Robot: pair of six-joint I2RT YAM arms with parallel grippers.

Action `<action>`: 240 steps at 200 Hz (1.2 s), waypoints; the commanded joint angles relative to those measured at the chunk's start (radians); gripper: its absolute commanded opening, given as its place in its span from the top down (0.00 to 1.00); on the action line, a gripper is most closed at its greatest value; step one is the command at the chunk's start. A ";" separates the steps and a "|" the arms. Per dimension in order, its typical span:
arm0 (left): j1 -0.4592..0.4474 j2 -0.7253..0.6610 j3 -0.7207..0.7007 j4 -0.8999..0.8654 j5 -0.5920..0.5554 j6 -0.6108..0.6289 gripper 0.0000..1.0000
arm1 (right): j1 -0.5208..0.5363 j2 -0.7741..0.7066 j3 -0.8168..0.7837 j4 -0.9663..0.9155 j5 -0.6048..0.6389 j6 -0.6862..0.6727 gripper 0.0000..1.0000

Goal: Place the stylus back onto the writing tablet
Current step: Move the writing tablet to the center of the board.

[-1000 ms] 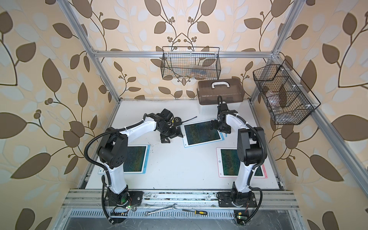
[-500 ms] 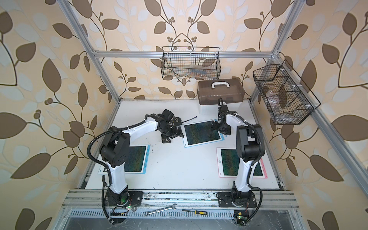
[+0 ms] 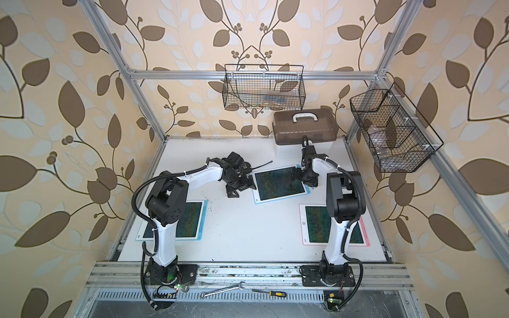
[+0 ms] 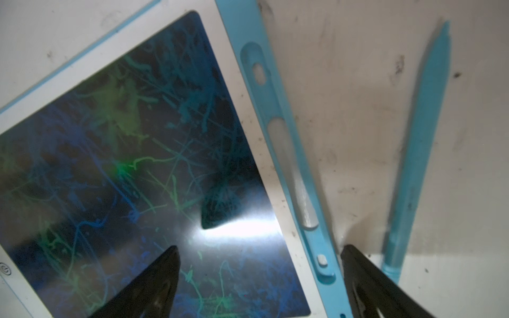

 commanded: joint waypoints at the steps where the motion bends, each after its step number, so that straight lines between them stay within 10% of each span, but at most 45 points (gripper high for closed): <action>1: 0.013 0.018 0.034 0.016 -0.001 -0.016 0.01 | 0.004 0.016 -0.020 -0.002 -0.020 -0.004 0.09; 240: -0.047 0.008 -0.100 0.111 -0.008 -0.034 0.03 | 0.158 -0.116 -0.299 0.086 -0.040 0.062 0.12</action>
